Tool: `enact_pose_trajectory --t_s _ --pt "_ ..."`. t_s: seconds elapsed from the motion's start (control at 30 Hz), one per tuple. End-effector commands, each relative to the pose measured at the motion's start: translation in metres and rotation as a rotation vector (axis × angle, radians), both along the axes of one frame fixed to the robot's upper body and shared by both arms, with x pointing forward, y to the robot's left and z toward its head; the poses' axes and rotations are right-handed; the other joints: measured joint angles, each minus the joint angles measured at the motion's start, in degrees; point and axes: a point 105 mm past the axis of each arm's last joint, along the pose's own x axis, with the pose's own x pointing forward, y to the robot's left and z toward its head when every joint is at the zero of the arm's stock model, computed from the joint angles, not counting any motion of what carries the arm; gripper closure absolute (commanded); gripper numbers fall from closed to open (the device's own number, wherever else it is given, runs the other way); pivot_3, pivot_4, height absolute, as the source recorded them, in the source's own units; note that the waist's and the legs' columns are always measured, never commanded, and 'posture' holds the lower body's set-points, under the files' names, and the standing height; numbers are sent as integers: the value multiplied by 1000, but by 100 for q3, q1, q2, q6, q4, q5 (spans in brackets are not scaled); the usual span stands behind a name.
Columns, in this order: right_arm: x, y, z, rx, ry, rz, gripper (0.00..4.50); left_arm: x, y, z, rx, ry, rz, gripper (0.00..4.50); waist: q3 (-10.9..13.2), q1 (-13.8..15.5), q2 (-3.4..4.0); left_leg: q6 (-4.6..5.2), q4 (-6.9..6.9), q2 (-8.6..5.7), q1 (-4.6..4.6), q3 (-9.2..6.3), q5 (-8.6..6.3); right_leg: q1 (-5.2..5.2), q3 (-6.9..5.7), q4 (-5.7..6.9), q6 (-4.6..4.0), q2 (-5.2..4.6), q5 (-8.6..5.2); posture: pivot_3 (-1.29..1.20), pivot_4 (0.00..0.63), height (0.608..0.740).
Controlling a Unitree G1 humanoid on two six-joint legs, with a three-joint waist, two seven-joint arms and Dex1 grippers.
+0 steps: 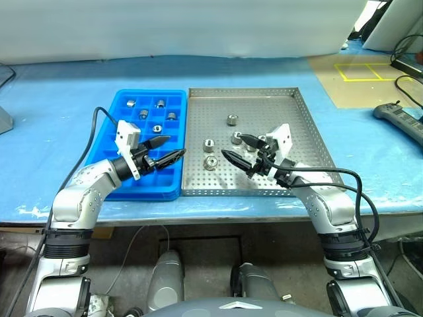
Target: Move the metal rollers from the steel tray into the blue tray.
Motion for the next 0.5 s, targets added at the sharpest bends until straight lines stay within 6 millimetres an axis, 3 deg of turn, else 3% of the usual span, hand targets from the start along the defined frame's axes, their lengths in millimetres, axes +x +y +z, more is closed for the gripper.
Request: enact_pose_trajectory --t_s 0.03,0.27,0.4,0.5 --pt "-3 -3 18 8 -75 2 0 -1 -1 8 2 -42 -10 15 0 0 0 0 0 0 0 0 0 0 0 0 0 0 0 16 150 740" --pt "-4 -2 22 7 -82 -6 0 12 -5 22 33 -67 8 15 0 11 0 1 0 0 -1 0 1 0 -1 0 0 0 0 9 150 740" --pt "-4 -1 23 9 -83 -13 0 26 -32 49 144 -149 -150 15 0 19 0 8 1 0 -1 1 10 2 -2 1 0 -1 0 -13 150 740" --pt "-4 -4 22 12 -85 -33 0 39 -55 57 264 -141 -274 15 0 12 0 11 1 -2 -1 3 20 1 -1 6 -3 -2 2 -31 150 740"
